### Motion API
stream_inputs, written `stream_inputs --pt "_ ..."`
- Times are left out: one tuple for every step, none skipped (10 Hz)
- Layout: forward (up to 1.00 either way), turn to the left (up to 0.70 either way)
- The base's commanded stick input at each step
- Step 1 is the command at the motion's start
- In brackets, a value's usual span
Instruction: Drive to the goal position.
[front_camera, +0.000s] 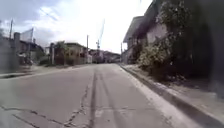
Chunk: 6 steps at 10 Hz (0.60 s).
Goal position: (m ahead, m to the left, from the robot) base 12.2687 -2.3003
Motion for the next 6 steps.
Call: stream_inputs --pt "1.0 0.0" --pt "1.0 0.0" --pt "1.0 0.0" --pt "1.0 0.0" --pt "1.0 0.0" --pt "1.0 0.0"
